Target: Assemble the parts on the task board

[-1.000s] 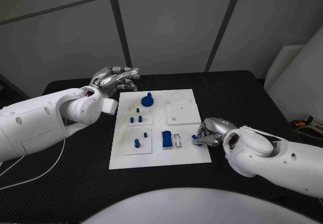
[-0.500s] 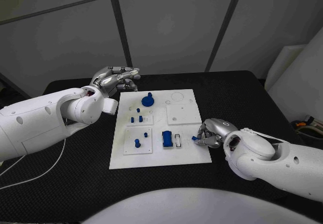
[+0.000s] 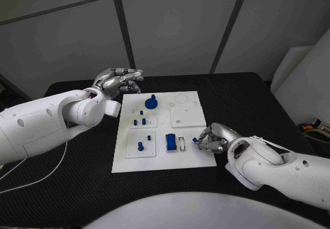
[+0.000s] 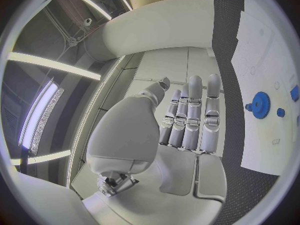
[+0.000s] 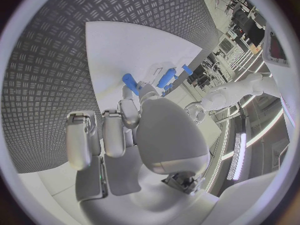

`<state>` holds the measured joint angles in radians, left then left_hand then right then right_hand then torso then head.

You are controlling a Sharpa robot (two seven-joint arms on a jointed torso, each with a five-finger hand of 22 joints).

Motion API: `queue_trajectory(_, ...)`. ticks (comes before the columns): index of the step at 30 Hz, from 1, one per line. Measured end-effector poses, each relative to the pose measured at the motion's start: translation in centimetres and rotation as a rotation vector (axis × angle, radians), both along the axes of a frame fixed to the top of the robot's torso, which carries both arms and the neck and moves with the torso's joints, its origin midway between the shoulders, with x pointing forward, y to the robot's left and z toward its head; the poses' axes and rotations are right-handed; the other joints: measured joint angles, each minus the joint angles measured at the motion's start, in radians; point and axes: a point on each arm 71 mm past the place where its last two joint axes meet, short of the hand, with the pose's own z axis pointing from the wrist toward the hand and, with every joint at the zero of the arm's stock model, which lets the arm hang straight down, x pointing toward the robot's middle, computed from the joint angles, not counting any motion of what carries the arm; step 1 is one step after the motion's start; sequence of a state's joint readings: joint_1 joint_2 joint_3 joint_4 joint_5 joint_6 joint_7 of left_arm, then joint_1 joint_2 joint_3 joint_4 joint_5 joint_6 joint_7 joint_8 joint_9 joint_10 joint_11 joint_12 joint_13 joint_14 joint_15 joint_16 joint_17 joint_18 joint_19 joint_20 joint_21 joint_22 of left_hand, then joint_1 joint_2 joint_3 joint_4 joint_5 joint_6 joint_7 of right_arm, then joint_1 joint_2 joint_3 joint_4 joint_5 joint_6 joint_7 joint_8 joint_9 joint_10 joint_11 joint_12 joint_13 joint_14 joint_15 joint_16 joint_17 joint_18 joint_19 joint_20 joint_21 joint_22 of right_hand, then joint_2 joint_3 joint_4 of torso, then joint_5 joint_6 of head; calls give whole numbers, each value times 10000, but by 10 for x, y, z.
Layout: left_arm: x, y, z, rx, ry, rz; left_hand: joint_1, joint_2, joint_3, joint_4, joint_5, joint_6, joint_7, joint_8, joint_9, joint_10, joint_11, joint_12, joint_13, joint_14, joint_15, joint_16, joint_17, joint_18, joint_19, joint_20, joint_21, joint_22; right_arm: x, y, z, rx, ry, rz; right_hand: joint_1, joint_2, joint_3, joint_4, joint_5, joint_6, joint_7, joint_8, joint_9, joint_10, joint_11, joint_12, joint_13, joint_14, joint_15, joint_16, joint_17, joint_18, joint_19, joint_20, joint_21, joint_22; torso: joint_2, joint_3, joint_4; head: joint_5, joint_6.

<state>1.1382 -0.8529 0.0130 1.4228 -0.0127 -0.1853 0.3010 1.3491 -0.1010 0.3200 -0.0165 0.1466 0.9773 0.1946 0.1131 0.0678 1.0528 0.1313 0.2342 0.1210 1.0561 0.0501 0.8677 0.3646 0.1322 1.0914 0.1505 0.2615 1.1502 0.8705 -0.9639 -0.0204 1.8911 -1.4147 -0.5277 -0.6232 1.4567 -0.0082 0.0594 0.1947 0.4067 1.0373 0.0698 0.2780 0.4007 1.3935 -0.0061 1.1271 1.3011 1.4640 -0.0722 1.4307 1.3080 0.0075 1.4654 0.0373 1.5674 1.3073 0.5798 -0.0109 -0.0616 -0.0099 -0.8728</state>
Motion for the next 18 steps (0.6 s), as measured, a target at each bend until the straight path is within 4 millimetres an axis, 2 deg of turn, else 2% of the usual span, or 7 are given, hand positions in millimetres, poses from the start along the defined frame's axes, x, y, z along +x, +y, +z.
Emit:
queue_trajectory(4,0,1,-3,17,52,25,0,0,-29,29,0,0,0,0,0,0,0,0,0,-34,34,0,0,0,0,0,0,-13,1,8,1,548,52,-34,-139,-140,161,-23,17,1,0,0,0,18,-18,34,27,-9,-12,0,-1,0,0,0,0,0,3,-1,0,4,0)
queue_trajectory(11,-3,1,-12,33,239,25,0,0,-29,29,0,0,0,0,0,0,0,0,0,-35,34,0,-8,0,0,0,0,-13,2,17,0,1042,118,-45,-241,-168,288,-39,17,2,-1,0,1,35,-34,-7,-1,-9,-14,0,-2,0,0,0,0,0,8,-4,19,25,0)
queue_trajectory(18,-6,-5,-23,-9,431,-56,0,0,-28,28,0,0,0,0,0,0,0,0,0,-34,34,0,-8,0,0,0,0,-12,6,27,-4,1300,283,9,-400,-218,451,-46,16,4,-3,-4,2,107,-103,-7,0,-9,-14,0,-2,0,0,0,0,0,8,1,12,66,0)
